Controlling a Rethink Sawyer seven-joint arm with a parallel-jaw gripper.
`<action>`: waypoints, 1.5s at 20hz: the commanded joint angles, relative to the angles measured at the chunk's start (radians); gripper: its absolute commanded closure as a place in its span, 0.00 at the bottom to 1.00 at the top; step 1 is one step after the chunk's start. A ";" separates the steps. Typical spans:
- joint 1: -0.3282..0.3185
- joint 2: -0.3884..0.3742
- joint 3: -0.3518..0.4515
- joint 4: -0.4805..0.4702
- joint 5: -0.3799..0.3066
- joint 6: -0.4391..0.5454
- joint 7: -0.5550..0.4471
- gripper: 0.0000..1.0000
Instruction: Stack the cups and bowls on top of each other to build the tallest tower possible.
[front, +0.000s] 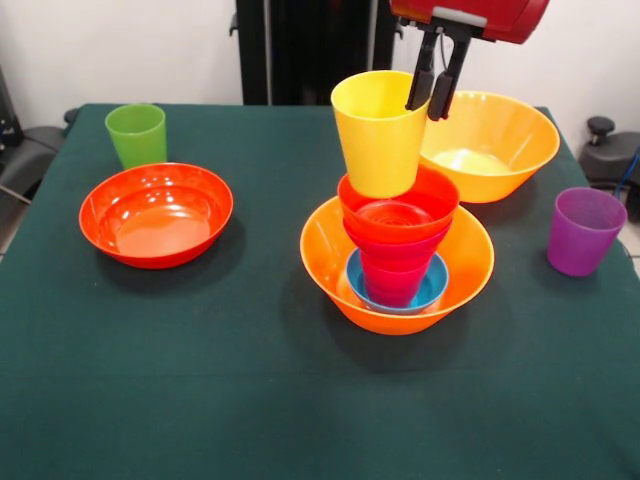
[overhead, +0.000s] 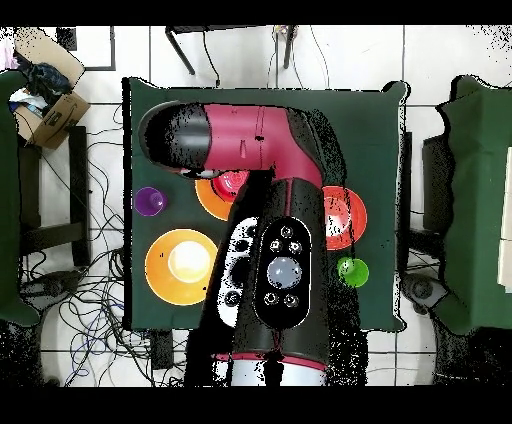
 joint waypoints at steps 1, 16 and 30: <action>0.022 0.022 0.072 0.064 -0.006 0.017 0.049 1.00; 0.018 0.019 0.075 0.073 -0.012 -0.005 0.033 1.00; 0.003 0.012 0.075 0.087 -0.021 -0.009 0.004 1.00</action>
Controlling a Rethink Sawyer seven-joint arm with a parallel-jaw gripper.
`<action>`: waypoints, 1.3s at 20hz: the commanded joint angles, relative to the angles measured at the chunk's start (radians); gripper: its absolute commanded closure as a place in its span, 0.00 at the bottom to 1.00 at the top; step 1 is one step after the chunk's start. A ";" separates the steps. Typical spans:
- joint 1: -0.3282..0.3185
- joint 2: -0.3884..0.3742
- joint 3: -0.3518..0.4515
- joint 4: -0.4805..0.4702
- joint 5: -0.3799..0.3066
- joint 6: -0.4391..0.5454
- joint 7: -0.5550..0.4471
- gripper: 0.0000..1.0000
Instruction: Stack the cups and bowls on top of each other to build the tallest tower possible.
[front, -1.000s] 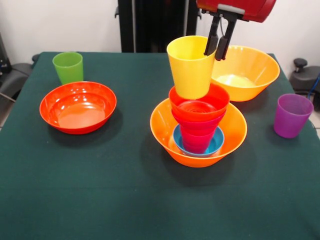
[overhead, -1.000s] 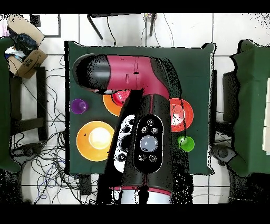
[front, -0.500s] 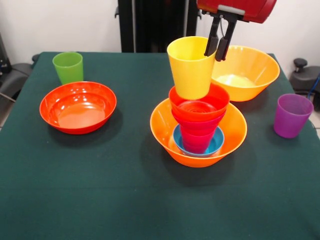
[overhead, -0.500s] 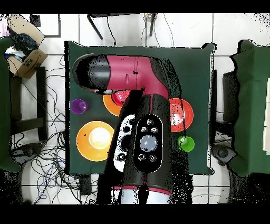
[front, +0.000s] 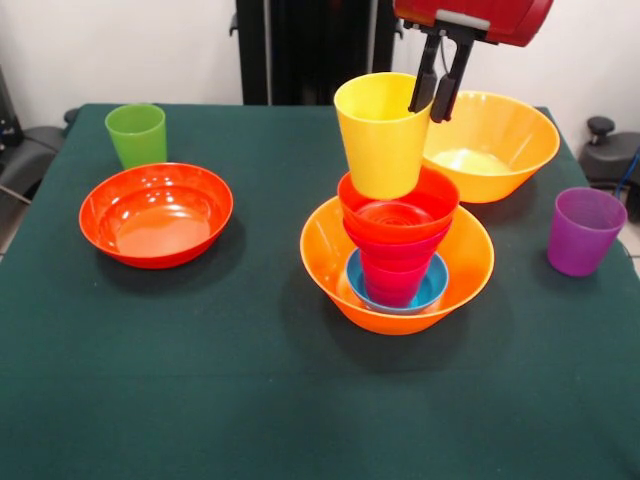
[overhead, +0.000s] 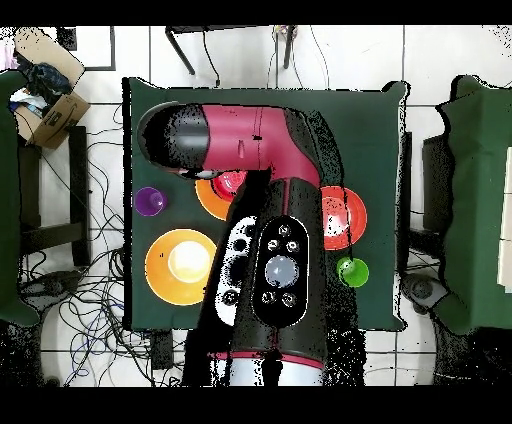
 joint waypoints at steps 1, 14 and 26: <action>-0.001 0.008 0.077 0.092 -0.020 -0.013 0.003 1.00; -0.017 0.004 0.081 0.113 -0.028 -0.043 -0.019 1.00; -0.018 -0.009 0.086 0.144 -0.019 -0.037 -0.012 1.00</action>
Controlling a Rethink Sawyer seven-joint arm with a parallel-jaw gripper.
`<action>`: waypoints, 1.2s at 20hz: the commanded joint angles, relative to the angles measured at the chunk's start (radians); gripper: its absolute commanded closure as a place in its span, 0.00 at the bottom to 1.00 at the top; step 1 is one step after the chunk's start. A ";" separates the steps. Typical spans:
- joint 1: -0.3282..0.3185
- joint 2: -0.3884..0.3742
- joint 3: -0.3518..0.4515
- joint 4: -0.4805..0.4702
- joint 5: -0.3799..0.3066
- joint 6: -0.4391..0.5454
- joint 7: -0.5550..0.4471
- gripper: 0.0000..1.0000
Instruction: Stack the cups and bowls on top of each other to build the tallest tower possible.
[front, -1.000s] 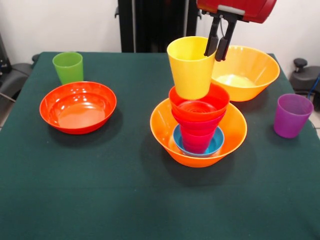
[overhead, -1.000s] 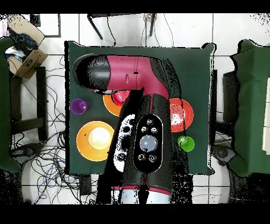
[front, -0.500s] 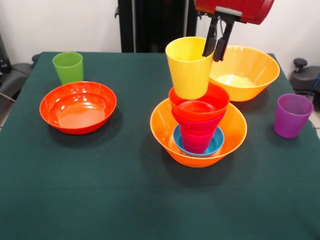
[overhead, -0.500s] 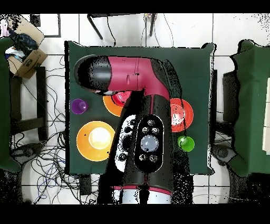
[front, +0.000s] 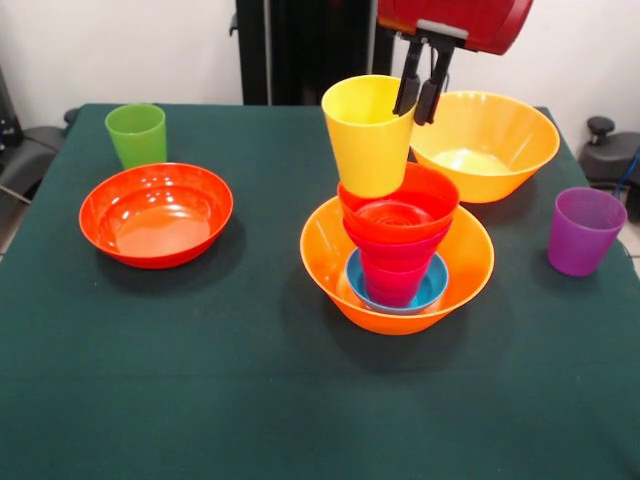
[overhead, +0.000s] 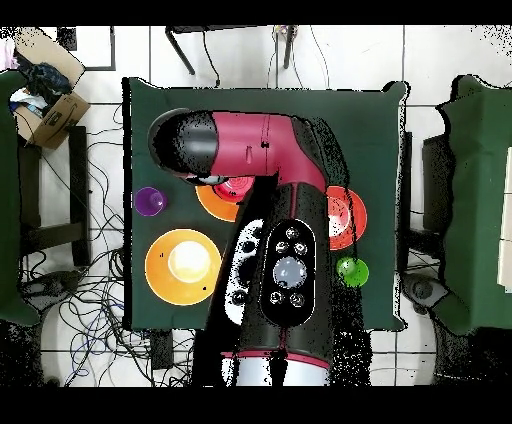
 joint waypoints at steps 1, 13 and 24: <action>-0.003 -0.006 0.084 0.107 -0.021 -0.040 -0.010 1.00; 0.001 0.002 0.078 0.097 -0.030 -0.058 0.002 1.00; 0.003 0.018 0.082 0.079 -0.025 -0.068 0.014 1.00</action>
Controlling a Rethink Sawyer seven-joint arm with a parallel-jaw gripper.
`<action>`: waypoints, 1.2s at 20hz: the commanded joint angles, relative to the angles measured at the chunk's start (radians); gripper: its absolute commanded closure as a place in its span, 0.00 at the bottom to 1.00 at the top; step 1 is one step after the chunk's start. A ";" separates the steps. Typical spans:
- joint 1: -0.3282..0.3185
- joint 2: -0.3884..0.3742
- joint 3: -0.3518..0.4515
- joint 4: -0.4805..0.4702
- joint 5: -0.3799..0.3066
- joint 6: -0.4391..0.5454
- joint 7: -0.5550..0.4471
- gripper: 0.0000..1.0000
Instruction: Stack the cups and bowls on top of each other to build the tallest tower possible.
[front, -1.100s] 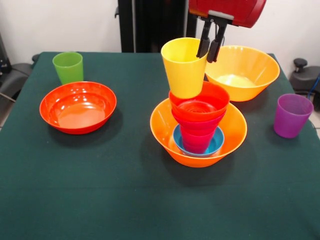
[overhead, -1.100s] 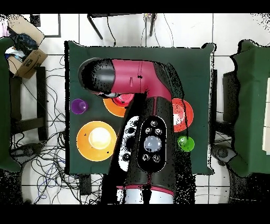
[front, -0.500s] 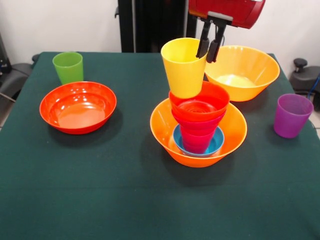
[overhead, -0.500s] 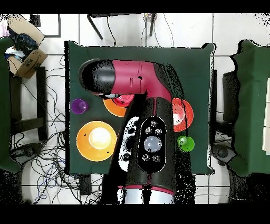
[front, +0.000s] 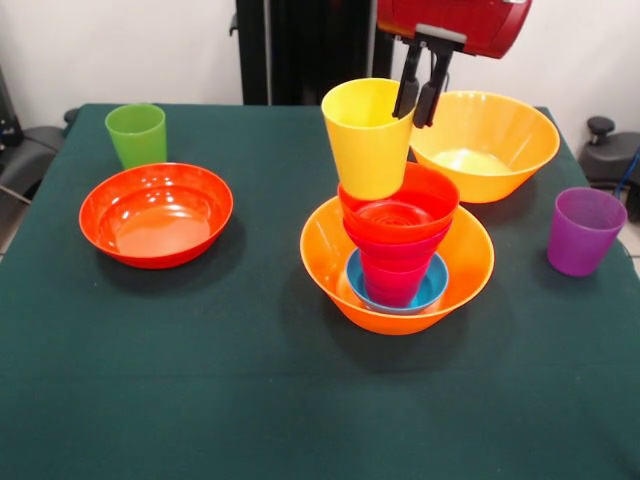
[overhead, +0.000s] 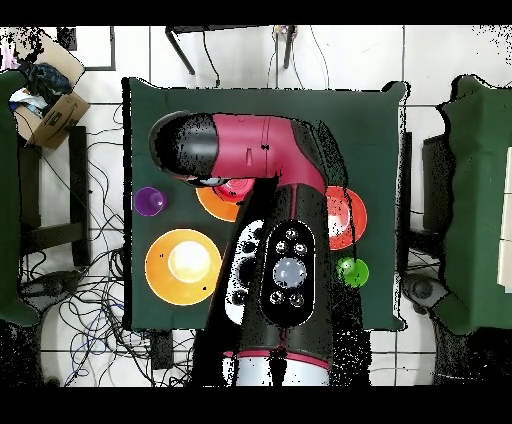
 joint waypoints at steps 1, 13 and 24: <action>0.003 0.019 0.083 0.068 -0.023 -0.051 0.014 1.00; 0.000 0.019 0.089 0.070 -0.023 -0.055 0.001 1.00; 0.002 0.027 0.086 0.058 -0.032 -0.052 -0.002 1.00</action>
